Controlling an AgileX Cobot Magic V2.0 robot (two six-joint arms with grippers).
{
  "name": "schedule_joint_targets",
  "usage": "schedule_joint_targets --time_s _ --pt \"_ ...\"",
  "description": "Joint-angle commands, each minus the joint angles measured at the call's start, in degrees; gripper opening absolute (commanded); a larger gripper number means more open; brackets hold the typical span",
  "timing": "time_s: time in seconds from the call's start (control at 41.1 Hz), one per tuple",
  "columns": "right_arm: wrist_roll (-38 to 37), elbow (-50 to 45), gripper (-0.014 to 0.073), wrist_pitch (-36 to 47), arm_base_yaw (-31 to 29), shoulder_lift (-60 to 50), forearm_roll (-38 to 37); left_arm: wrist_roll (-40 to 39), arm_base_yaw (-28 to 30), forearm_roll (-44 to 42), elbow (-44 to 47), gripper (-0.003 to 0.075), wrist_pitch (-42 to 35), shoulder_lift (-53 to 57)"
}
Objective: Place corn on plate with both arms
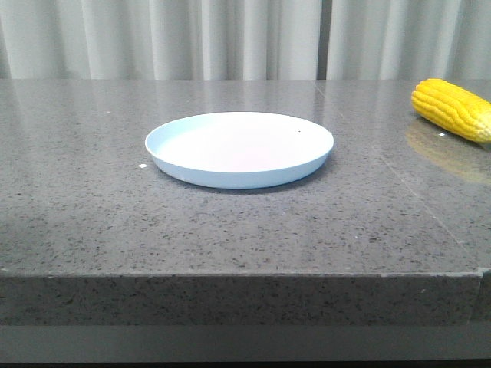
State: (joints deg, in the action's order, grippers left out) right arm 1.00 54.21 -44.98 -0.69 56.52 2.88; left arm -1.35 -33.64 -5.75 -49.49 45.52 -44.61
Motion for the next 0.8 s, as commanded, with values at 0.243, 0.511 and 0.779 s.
schedule_joint_targets --time_s 0.243,0.511,0.779 --pt "3.7 17.2 0.0655 -2.4 -0.3 18.2 -0.1 -0.7 -0.1 -0.2 -1.6 0.0417 -4.3 0.0" --pt "3.7 28.6 0.0655 -3.4 -0.3 31.4 0.3 -0.7 -0.1 -0.2 -1.6 0.0417 -4.3 0.0" --pt "3.7 37.2 0.0655 -3.4 -0.3 42.3 1.8 -0.7 -0.1 -0.2 -1.6 0.0417 -4.4 0.0"
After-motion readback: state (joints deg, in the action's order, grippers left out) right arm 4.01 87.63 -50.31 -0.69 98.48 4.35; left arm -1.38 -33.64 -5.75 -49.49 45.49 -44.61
